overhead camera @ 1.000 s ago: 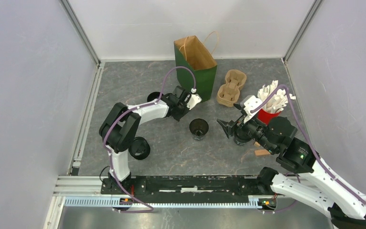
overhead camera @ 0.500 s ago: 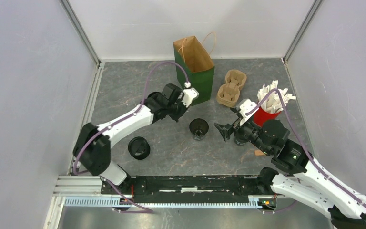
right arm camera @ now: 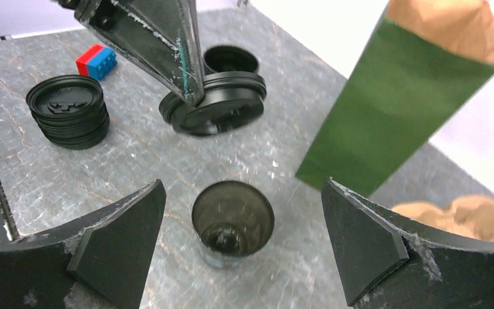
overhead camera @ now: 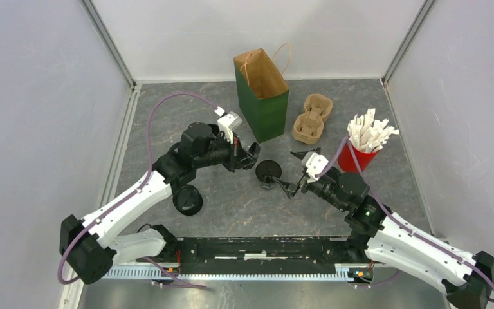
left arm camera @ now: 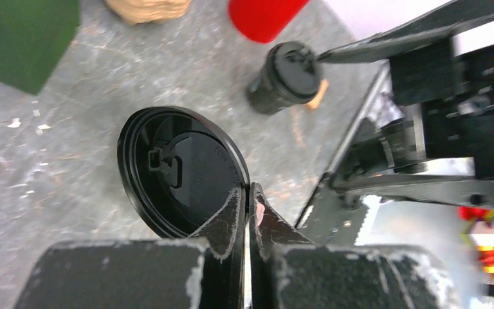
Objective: Pack the takeout coffee
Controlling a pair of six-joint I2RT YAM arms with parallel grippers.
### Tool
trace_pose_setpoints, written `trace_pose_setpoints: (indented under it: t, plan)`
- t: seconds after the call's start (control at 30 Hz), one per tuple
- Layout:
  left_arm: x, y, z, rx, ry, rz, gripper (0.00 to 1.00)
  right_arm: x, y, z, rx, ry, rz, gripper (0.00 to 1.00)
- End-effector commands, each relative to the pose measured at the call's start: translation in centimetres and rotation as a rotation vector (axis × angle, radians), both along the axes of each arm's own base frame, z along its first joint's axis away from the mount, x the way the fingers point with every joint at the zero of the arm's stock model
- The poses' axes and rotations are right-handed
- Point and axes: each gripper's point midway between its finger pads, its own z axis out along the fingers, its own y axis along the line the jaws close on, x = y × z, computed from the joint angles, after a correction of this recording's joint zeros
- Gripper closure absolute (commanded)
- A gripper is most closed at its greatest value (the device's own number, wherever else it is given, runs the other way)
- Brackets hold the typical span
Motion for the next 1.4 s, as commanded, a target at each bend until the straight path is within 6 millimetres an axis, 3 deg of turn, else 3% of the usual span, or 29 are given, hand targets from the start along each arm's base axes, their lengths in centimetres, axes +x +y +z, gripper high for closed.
trace_pose_setpoints:
  t: [0.0,0.3,0.4,1.37]
  plan:
    - [-2.4,-1.8,5.5,-0.304,0.157,-0.025,0.98,-1.1,1.1,5.3,0.143,-0.317,0.103,0.02]
    - [-5.5,-3.4,8.4,-0.583,0.494,-0.126,0.98,-2.4,1.9,5.0,0.157,-0.464,0.180,0.02]
    - [-5.8,-3.5,9.1,-0.630,0.499,-0.155,0.98,-2.2,1.6,5.0,0.173,-0.464,0.160,0.02]
    - [-7.1,-3.6,7.2,-0.532,0.546,-0.220,0.98,-2.4,3.3,2.8,0.046,-0.438,0.245,0.02]
